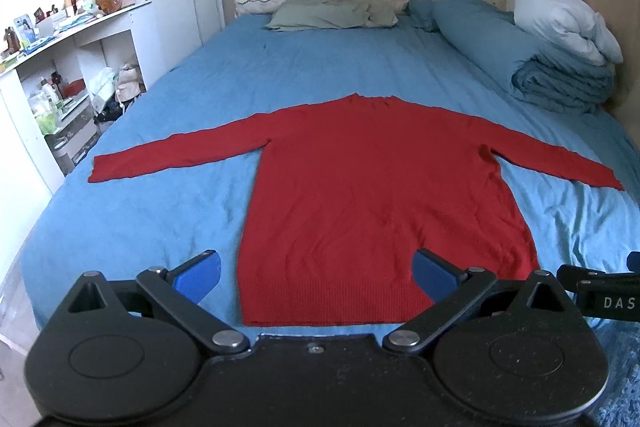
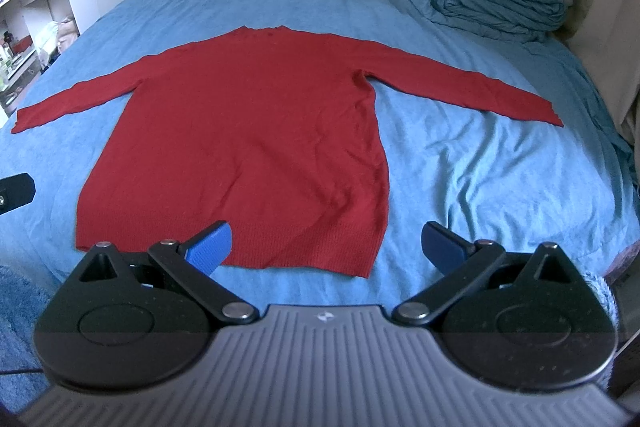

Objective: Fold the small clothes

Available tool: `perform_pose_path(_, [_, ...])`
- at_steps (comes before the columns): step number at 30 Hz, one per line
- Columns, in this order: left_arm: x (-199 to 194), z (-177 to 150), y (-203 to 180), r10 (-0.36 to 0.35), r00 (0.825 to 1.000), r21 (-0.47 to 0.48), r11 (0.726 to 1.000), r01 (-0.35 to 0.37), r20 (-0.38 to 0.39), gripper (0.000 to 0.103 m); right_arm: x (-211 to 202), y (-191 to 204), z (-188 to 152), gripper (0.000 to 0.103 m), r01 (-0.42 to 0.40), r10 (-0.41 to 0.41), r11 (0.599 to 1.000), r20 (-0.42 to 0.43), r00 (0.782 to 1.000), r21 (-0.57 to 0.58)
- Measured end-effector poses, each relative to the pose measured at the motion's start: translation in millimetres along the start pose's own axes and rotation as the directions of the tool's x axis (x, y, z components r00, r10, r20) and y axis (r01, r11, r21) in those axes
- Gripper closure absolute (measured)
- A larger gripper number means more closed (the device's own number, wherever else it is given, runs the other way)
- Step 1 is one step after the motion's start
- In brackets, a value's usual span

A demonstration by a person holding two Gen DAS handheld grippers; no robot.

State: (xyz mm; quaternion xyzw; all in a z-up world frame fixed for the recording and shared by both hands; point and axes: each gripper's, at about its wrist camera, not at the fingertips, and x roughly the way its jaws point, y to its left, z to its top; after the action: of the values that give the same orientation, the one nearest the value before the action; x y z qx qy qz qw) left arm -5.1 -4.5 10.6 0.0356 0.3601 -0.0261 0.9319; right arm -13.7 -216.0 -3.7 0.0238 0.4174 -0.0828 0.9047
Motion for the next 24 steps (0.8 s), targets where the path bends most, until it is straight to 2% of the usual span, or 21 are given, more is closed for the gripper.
perform_pose_path(24, [-4.1, -2.4, 2.9, 0.002, 1.0, -0.012, 1.0, -0.002, 0.008, 0.0, -3.8, 4.1, 0.2, 0.0, 0.01, -0.01, 1.0, 0.005, 1.0, -0.011])
